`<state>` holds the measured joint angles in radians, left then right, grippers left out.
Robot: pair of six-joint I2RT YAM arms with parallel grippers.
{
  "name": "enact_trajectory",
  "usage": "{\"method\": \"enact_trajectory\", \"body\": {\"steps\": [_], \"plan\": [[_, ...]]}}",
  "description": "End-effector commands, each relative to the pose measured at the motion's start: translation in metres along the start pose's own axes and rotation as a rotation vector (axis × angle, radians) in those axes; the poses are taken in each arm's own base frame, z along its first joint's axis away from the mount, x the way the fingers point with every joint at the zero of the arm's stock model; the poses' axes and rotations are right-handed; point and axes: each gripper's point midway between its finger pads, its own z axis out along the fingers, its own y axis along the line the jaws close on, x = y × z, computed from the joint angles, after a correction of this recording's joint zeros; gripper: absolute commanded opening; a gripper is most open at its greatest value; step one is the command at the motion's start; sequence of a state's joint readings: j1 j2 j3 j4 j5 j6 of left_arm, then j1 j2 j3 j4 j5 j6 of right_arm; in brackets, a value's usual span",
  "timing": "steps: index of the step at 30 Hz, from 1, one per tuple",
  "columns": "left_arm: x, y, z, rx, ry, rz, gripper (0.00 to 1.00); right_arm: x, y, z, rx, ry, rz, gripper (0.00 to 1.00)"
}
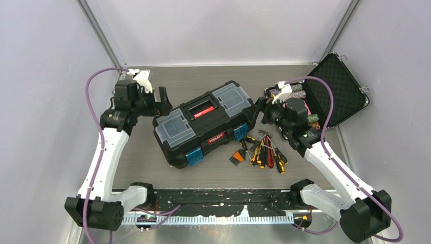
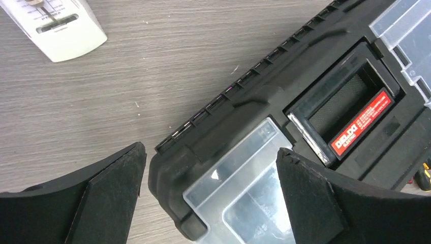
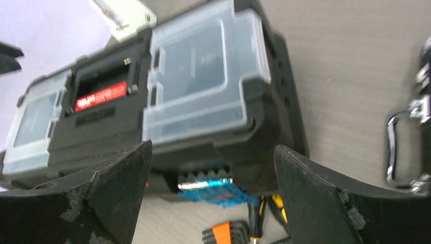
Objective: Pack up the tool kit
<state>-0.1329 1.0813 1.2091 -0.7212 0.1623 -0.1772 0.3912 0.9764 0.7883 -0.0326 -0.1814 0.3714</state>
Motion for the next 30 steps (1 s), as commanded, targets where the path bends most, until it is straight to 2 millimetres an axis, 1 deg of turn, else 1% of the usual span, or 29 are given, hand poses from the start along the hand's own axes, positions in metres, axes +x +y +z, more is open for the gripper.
{"method": "enact_trajectory", "body": {"steps": [1,3,4,5,6,7,8,9,10,11,12,13,14,15,16,17,18,19,20,21,22,23,24,25,28,30], "plan": [[-0.018,-0.008,0.011,0.092,-0.06,0.014,0.99,0.025,0.019,0.005,-0.133,0.063,0.075,0.92],[-0.011,-0.008,0.019,0.108,-0.037,0.013,0.99,0.031,0.025,0.013,-0.172,0.082,0.089,0.91],[-0.007,-0.008,0.022,0.114,-0.023,0.008,0.99,0.038,0.026,0.02,-0.183,0.105,0.093,0.91],[-0.002,-0.009,0.024,0.125,-0.005,0.005,0.99,0.036,0.032,0.023,-0.215,0.1,0.091,0.91],[0.001,-0.009,0.026,0.128,0.009,0.0,0.99,0.044,0.033,0.03,-0.23,0.13,0.099,0.9],[0.005,-0.009,0.028,0.129,0.023,-0.003,0.99,0.037,0.038,0.035,-0.254,0.117,0.092,0.9],[0.009,-0.008,0.029,0.129,0.037,-0.007,0.99,0.045,0.037,0.043,-0.263,0.15,0.094,0.9],[0.013,-0.007,0.03,0.129,0.049,-0.009,0.99,0.036,0.041,0.049,-0.28,0.135,0.083,0.9],[0.017,-0.007,0.03,0.128,0.061,-0.012,0.99,0.043,0.038,0.058,-0.284,0.162,0.075,0.9],[0.022,-0.007,0.03,0.127,0.076,-0.015,0.99,0.032,0.043,0.064,-0.3,0.149,0.06,0.9],[0.027,-0.006,0.03,0.127,0.092,-0.021,0.99,0.026,0.045,0.074,-0.314,0.152,0.036,0.9],[0.032,-0.007,0.03,0.129,0.106,-0.028,0.99,0.026,0.046,0.079,-0.317,0.163,0.028,0.89],[0.038,-0.007,0.029,0.133,0.121,-0.035,0.99,0.022,0.047,0.089,-0.326,0.171,0.01,0.89],[0.044,-0.009,0.029,0.141,0.136,-0.048,0.99,0.026,0.044,0.098,-0.322,0.192,0.008,0.89],[0.049,-0.01,0.028,0.151,0.147,-0.058,0.99,0.015,0.048,0.102,-0.336,0.18,-0.01,0.89],[0.056,-0.014,0.027,0.169,0.162,-0.073,0.99,0.019,0.046,0.11,-0.337,0.196,-0.011,0.89],[0.06,-0.017,0.024,0.181,0.17,-0.095,0.99,0.007,0.051,0.115,-0.35,0.178,-0.02,0.89],[0.067,-0.02,0.023,0.195,0.181,-0.114,0.99,0.013,0.049,0.124,-0.348,0.197,-0.013,0.89],[0.072,-0.024,0.02,0.213,0.185,-0.133,0.99,0.004,0.053,0.129,-0.357,0.184,-0.019,0.89],[0.077,-0.029,0.018,0.237,0.188,-0.151,0.99,0.008,0.051,0.136,-0.358,0.199,-0.015,0.89],[0.081,-0.034,0.015,0.26,0.186,-0.164,0.99,-0.001,0.056,0.14,-0.367,0.189,-0.021,0.89],[0.085,-0.039,0.013,0.278,0.186,-0.176,0.99,0.006,0.053,0.148,-0.367,0.21,-0.014,0.89],[0.088,-0.044,0.009,0.294,0.18,-0.187,0.99,-0.002,0.057,0.152,-0.373,0.202,-0.018,0.89],[0.091,-0.048,0.006,0.308,0.175,-0.197,0.99,-0.004,0.057,0.158,-0.379,0.204,-0.021,0.89],[0.094,-0.065,-0.004,0.364,0.155,-0.203,0.99,-0.004,0.06,0.169,-0.388,0.219,-0.022,0.89],[0.09,-0.07,-0.011,0.381,0.135,-0.203,0.99,-0.006,0.06,0.177,-0.392,0.224,-0.025,0.89]]}}
